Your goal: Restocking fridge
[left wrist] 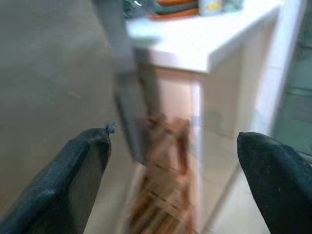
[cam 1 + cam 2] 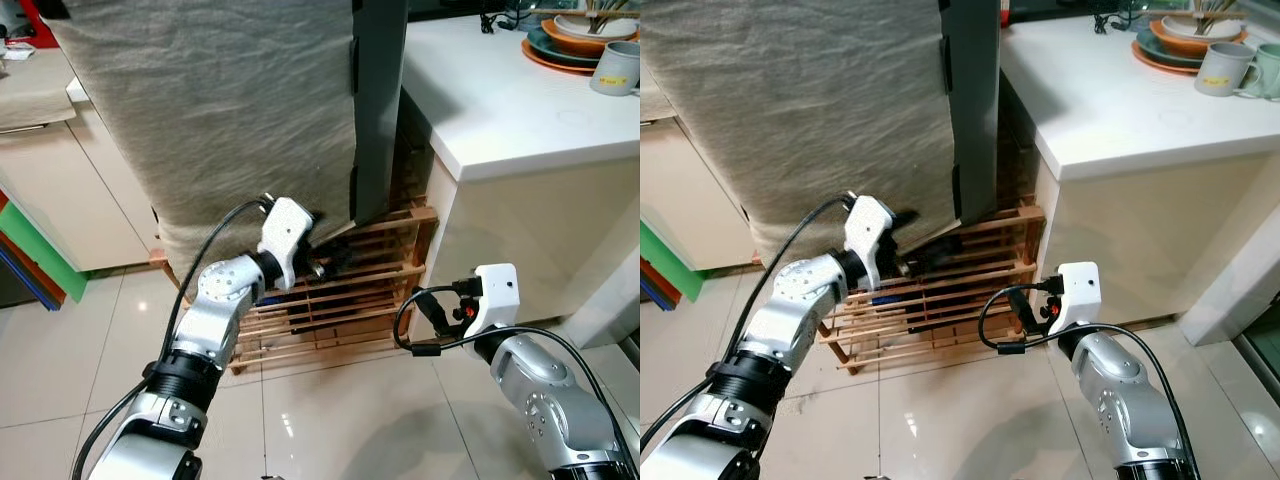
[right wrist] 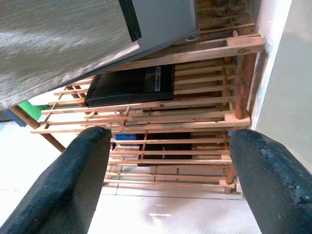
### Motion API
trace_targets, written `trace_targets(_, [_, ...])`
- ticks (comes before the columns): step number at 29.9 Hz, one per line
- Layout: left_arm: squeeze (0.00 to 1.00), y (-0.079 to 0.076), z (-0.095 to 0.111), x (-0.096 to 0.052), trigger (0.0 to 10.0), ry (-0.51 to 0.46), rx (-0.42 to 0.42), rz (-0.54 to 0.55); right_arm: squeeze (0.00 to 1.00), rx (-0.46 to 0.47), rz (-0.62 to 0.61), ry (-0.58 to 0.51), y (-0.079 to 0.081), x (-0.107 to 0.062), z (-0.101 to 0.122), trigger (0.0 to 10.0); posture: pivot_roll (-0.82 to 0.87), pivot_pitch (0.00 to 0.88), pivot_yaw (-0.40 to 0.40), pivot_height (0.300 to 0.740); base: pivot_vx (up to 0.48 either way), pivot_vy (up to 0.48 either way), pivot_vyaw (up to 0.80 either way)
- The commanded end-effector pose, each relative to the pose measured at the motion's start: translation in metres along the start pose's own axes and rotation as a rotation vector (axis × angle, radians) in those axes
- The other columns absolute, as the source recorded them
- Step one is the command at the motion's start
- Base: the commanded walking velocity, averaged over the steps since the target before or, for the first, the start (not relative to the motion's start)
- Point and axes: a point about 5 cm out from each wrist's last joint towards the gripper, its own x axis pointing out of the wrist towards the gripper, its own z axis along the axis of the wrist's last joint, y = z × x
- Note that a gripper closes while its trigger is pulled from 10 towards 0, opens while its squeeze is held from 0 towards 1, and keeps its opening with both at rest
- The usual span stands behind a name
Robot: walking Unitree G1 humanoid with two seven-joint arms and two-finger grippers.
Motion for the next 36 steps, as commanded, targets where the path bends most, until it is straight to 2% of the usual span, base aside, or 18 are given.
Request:
trace_targets(1, [0.0,0.016,0.005,-0.002,10.0,-0.016,0.015,0.116,0.0,-0.003,0.014,0.003,0.003,0.002,-0.002,10.0,-0.18,0.0,0.099,0.74,0.0,0.0,0.0])
trace_targets(2, [0.0,0.016,0.005,-0.002,10.0,-0.016,0.015,0.116,0.0,-0.003,0.014,0.003,0.003,0.002,-0.002,10.0,-0.18,0.0,0.099,0.74,0.0,0.0,0.0])
trace_targets(6, [0.0,0.027,0.01,-0.008,10.0,-0.024,-0.008,0.233,0.0,-0.004,0.016,0.004,0.004,0.002,-0.003,10.0,-0.18,0.0,0.099,0.74,0.0,0.0,0.0])
trace_targets(11, [0.0,0.032,0.012,-0.021,10.0,-0.043,-0.189,0.449,0.0,-0.008,0.026,0.008,0.005,0.003,-0.003,10.0,-0.18,0.0,0.096,0.74,0.0,0.0,0.0])
trace_targets(13, [0.0,0.033,0.011,-0.021,10.0,-0.042,-0.203,0.479,0.0,-0.008,0.027,0.008,0.005,0.003,-0.003,10.0,-0.18,0.0,0.096,0.74,0.0,0.0,0.0])
trace_targets(16, [0.0,0.056,0.003,-0.033,10.0,-0.011,-0.19,0.697,0.0,-0.01,0.031,0.01,0.006,0.004,-0.003,10.0,-0.18,0.0,0.091,0.74,0.0,0.0,0.0])
trace_targets(17, [0.0,0.056,0.003,-0.033,10.0,-0.011,-0.19,0.697,0.0,-0.01,0.031,0.01,0.006,0.004,-0.003,10.0,-0.18,0.0,0.091,0.74,0.0,0.0,0.0])
trace_targets(18, [0.0,0.063,0.001,-0.036,10.0,0.004,-0.183,0.747,0.0,-0.012,0.032,0.011,0.006,0.004,-0.003,10.0,-0.18,0.0,0.088,0.74,0.0,0.0,0.0])
trace_targets(20, [0.0,0.081,-0.002,-0.044,10.0,0.038,-0.162,0.846,0.0,-0.015,0.037,0.012,0.007,0.005,-0.003,10.0,-0.17,0.0,0.087,0.74,0.0,0.0,0.0])
trace_targets(22, [0.0,0.107,-0.005,-0.055,10.0,0.1,-0.13,0.958,0.0,-0.024,0.044,0.013,0.008,0.007,-0.003,10.0,-0.17,0.0,0.084,0.74,0.0,0.0,0.0])
trace_targets(23, [0.0,0.107,-0.005,-0.055,10.0,0.1,-0.13,0.958,0.0,-0.024,0.044,0.013,0.008,0.007,-0.003,10.0,-0.17,0.0,0.084,0.74,0.0,0.0,0.0])
trace_targets(25, [0.0,0.125,-0.004,-0.063,10.0,0.135,-0.108,1.017,0.0,-0.03,0.048,0.012,0.009,0.009,-0.002,10.0,-0.17,0.0,0.082,0.74,0.0,0.0,0.0])
trace_targets(27, [0.0,0.127,-0.001,-0.059,10.0,0.137,-0.088,0.982,0.0,-0.038,0.05,0.01,0.009,0.01,-0.002,10.0,-0.18,0.0,0.09,0.74,0.0,0.0,0.0])
trace_targets(28, [0.0,0.119,0.003,-0.048,10.0,0.113,-0.048,0.905,0.0,-0.05,0.047,0.003,0.01,0.01,0.0,10.0,-0.19,0.0,0.096,0.74,0.0,0.0,0.0])
trace_targets(30, [0.0,0.113,0.005,-0.042,10.0,0.103,-0.029,0.867,0.0,-0.055,0.042,-0.004,0.01,0.01,0.001,10.0,-0.19,0.0,0.096,0.74,0.0,0.0,0.0])
trace_targets(31, [0.0,0.1,0.004,-0.032,10.0,0.088,-0.003,0.79,0.0,-0.063,0.026,-0.023,0.01,0.01,0.003,10.0,-0.19,0.0,0.102,0.74,0.0,0.0,0.0])
trace_targets(32, [0.0,0.1,0.004,-0.032,10.0,0.088,-0.003,0.79,0.0,-0.063,0.026,-0.023,0.01,0.01,0.003,10.0,-0.19,0.0,0.102,0.74,0.0,0.0,0.0])
trace_targets(36, [0.0,0.057,-0.005,-0.015,10.0,0.008,-0.071,0.575,0.0,-0.081,-0.008,-0.085,0.012,0.01,0.009,10.0,-0.18,0.0,0.105,0.74,0.0,0.0,0.0])
